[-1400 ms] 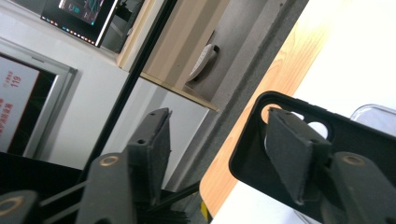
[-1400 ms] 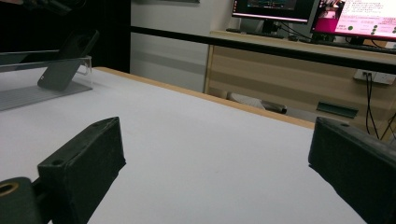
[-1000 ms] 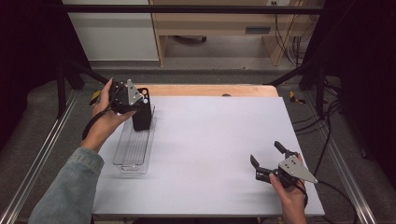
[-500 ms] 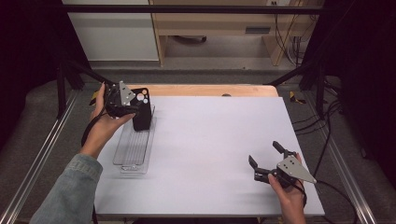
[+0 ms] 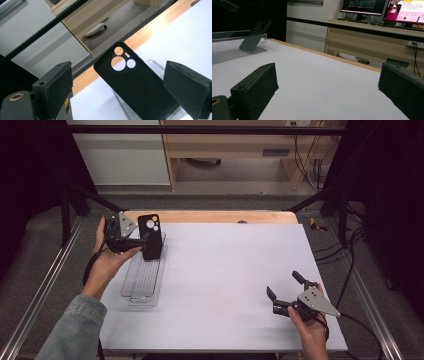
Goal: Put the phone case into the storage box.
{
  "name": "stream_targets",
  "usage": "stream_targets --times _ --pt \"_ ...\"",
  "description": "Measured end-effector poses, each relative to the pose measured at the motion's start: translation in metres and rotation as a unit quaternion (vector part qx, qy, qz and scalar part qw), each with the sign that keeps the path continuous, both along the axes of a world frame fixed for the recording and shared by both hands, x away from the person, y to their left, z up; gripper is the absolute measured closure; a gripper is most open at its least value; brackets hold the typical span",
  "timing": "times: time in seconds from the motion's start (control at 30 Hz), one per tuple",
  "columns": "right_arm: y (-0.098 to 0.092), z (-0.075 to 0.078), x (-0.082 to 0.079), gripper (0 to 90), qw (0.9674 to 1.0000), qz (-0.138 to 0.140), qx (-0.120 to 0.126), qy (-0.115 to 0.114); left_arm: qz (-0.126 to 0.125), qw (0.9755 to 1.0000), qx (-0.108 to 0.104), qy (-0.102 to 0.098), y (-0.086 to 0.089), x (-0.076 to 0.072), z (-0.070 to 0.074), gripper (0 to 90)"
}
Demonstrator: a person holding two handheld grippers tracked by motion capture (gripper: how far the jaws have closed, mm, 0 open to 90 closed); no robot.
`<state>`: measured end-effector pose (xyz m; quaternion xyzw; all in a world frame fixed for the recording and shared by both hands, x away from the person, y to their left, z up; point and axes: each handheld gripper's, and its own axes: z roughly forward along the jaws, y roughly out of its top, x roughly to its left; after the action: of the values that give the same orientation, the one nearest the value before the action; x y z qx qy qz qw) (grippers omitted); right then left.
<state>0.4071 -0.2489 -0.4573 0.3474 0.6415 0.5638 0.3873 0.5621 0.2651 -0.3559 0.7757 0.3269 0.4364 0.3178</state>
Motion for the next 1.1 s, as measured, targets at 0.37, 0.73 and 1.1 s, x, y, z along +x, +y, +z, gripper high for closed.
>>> stream_targets --times 0.37,0.73,1.1 --pt "0.0 0.001 0.0 2.6 1.0 0.0 0.003 -0.001 -0.012 0.9988 -0.046 0.007 -0.001 -0.018 0.01 5.0" --pt "0.001 0.001 0.001 2.6 1.0 -0.003 0.001 0.0 -0.024 0.9957 -0.089 0.007 0.005 -0.031 0.019 3.5" --pt "0.003 0.0 0.001 2.6 1.0 -0.001 -0.004 0.001 -0.036 0.9926 -0.115 -0.011 0.012 -0.05 0.02 2.8"
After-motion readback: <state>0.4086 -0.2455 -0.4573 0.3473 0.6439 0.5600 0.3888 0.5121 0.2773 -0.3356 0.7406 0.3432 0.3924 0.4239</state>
